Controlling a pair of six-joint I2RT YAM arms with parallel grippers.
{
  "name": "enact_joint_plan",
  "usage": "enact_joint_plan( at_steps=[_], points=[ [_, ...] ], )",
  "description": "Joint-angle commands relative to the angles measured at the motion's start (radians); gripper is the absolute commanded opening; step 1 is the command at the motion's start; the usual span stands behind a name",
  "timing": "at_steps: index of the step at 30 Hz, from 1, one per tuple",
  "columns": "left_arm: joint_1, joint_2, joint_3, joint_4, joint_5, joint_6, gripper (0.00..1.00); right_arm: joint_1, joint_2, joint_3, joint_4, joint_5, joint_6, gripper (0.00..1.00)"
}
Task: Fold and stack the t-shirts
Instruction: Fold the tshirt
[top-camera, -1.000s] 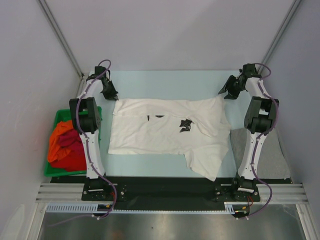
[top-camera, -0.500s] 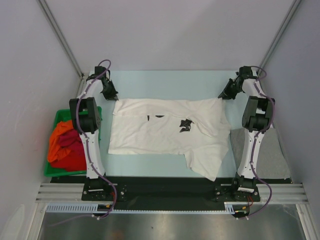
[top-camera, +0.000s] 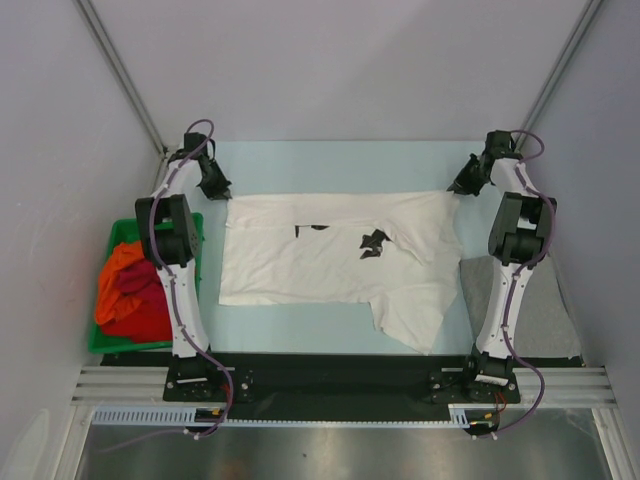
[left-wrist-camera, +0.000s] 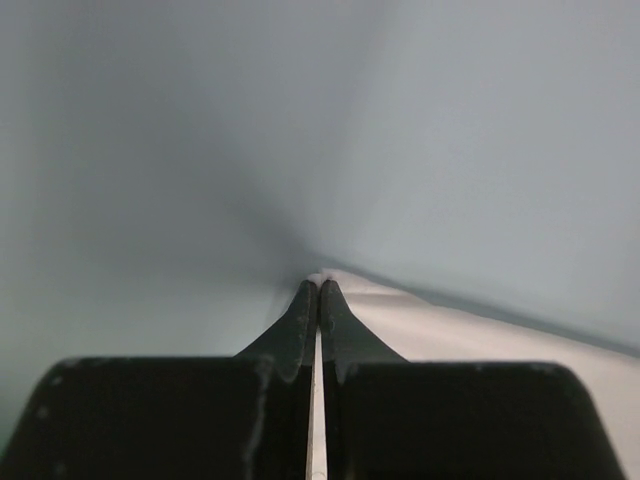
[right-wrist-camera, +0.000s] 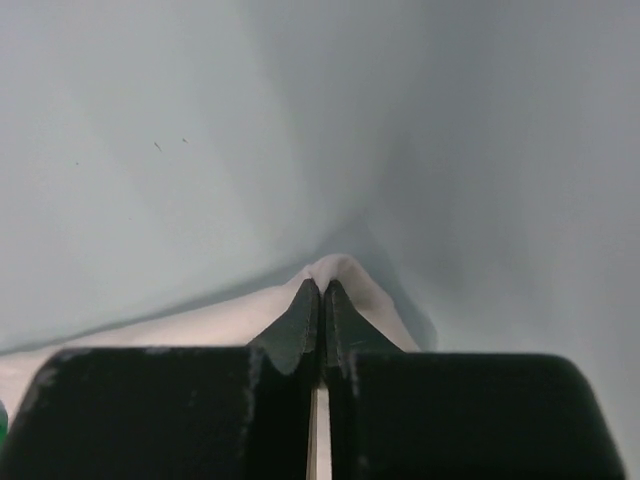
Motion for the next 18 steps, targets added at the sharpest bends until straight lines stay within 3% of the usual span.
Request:
enact_joint_plan(
  at_steps=[1, 18],
  points=[
    [0.039, -0.045, -0.003, 0.085, -0.059, -0.033, 0.00, -0.009, -0.063, 0.010, 0.102, 0.049, 0.009, 0.00],
    [0.044, 0.048, 0.117, 0.108, -0.032, -0.091, 0.01, 0.005, 0.178, 0.340, 0.097, -0.067, 0.068, 0.01]
  ],
)
